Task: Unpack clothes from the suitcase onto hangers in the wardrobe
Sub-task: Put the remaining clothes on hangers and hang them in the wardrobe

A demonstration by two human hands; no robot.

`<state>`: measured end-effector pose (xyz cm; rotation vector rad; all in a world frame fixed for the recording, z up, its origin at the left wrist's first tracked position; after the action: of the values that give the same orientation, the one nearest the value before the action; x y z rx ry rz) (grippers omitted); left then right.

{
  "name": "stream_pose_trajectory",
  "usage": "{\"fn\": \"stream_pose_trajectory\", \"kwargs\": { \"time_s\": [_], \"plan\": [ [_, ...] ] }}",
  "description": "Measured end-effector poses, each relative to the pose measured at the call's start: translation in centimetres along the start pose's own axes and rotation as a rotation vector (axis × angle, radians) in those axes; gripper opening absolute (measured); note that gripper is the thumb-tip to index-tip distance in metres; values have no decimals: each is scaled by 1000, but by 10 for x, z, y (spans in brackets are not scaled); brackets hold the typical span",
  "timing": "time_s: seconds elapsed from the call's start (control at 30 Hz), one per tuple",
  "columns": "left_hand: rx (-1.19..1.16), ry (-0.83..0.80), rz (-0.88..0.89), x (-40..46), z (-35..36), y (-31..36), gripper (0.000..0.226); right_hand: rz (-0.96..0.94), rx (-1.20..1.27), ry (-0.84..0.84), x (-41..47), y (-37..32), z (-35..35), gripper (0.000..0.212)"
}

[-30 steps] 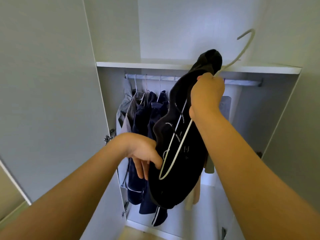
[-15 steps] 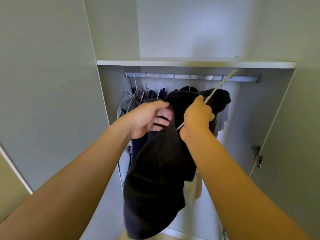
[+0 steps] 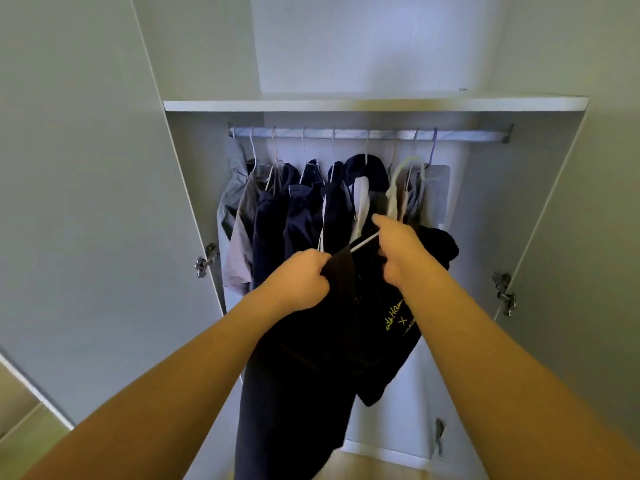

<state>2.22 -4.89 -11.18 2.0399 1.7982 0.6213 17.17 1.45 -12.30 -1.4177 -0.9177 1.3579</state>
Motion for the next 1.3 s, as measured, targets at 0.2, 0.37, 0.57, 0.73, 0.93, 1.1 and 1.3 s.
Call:
{"fn": "stream_pose_trajectory", "kwargs": {
  "time_s": [0.2,0.37,0.57,0.73,0.93,1.1,1.3],
  "plan": [
    [-13,140,-7,29,-9,-3,15,-533,-282,75,12,-59,-53,36],
    [-87,102,-98,59,-12,-20,25,-835,-934,371,42,-96,-96,35],
    [-217,31,67,52,-28,26,22,-727,-1053,161,60,-105,-97,55],
    [-250,-72,15,79,-22,59,21,-808,-1099,185,54,-111,-77,55],
    [-332,-192,-18,114,-17,98,21,-850,-963,185,45,-119,-80,56],
    [-348,-255,2,138,-1,108,56,-877,-906,160,46,-129,-72,51],
    [-296,-401,59,160,21,103,33,-582,-590,-47,87,-121,-102,17]
  ]
}}
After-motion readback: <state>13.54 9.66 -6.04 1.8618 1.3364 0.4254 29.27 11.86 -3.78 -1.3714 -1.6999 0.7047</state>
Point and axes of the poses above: each hand's wrist, its own x-axis towards the middle knuckle, its own z-axis out of the palm, y = z × x, the point moved 10 cm from there along x, towards the middle knuckle, and after that the axes turned 2 degrees about y, right-handed, at the moved point
